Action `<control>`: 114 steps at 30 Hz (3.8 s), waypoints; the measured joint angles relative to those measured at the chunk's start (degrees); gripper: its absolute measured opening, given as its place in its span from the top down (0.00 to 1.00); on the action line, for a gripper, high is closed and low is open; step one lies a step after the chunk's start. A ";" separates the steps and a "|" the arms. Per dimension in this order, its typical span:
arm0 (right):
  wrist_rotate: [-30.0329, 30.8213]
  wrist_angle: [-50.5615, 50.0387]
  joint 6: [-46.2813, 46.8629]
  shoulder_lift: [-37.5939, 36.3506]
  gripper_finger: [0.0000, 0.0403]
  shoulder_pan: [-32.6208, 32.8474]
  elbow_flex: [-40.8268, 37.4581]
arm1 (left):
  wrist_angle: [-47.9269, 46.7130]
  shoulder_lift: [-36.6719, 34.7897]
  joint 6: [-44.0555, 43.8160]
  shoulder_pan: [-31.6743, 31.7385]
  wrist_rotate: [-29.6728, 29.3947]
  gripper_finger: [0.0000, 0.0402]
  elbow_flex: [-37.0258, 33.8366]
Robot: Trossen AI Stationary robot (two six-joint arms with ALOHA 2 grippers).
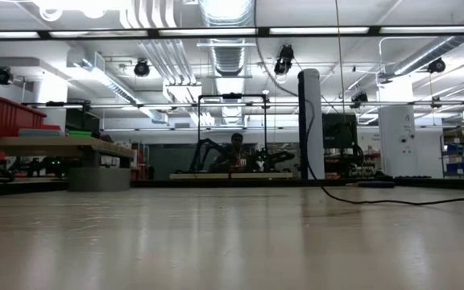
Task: Coil cords
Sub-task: Coil the black wire on the black spool
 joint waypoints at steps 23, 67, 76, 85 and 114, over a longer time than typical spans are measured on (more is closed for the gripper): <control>-0.17 -21.09 -13.07 -0.02 1.00 0.02 0.00 | 1.86 1.52 1.26 -0.02 -11.89 0.54 0.11; 2.55 -38.84 -43.41 -1.92 1.00 2.29 0.13 | -9.58 1.44 -7.82 -3.57 -30.34 0.58 -0.39; 2.03 -38.76 -44.36 -2.10 1.00 2.94 0.17 | -11.73 0.81 -14.78 -1.57 -18.76 0.79 -0.37; 1.09 -39.71 -44.30 -2.08 0.91 3.10 0.16 | -11.74 0.51 -15.03 -1.53 -15.62 0.99 -0.33; 1.36 -78.31 -60.21 -1.69 0.60 6.63 0.07 | -17.73 -14.51 -2.50 -1.38 8.08 1.00 -0.33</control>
